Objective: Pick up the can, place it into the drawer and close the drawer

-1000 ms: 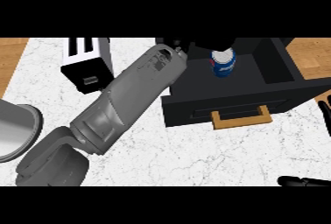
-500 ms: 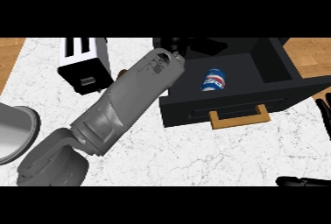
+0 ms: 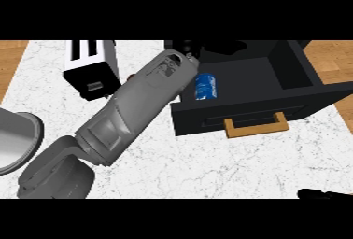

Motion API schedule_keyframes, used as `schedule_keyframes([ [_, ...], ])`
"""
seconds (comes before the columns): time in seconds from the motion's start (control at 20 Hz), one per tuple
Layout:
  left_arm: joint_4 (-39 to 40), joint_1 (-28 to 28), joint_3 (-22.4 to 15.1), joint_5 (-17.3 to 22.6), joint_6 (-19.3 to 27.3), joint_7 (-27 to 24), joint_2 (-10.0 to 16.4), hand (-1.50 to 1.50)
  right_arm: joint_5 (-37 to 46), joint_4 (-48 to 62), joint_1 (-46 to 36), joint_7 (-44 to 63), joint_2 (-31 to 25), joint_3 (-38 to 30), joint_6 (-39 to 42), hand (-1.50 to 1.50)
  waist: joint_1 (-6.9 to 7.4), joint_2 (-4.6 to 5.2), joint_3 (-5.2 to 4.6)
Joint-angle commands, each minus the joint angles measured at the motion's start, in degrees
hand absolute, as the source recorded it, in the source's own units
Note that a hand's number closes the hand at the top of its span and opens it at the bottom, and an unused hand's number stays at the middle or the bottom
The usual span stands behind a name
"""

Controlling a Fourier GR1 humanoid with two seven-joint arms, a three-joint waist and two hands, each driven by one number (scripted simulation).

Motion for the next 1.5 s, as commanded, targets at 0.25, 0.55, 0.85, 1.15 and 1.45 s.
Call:
schedule_keyframes([
  [0.25,-2.19,0.73,1.60,4.67,0.54,-3.61,0.00,-1.50,13.29,-1.57,0.12,-5.61,-3.13,5.34,0.44,-1.50,1.82,-0.37,-0.02],
  [0.55,-4.11,-0.93,0.57,6.17,3.35,-3.28,0.00,-1.50,26.97,1.84,-4.88,-4.93,-6.48,8.83,-2.19,-1.50,3.76,-0.75,-0.07],
  [0.85,-3.31,0.55,0.97,6.27,1.86,-5.11,0.00,-1.50,40.15,6.39,-7.99,-4.27,-7.44,14.94,-4.87,-1.50,5.36,-1.01,-0.10],
  [1.15,-6.56,-0.57,0.33,4.53,4.29,-0.24,0.00,-1.50,51.11,19.23,-9.65,-7.69,-7.92,18.35,-10.58,-1.50,7.49,-1.70,-0.08],
  [1.45,-10.68,1.30,0.34,2.41,2.27,4.35,5.45,-1.50,58.93,31.75,-15.95,-4.63,-1.92,20.85,-18.96,-1.50,8.55,-1.87,-0.09],
])
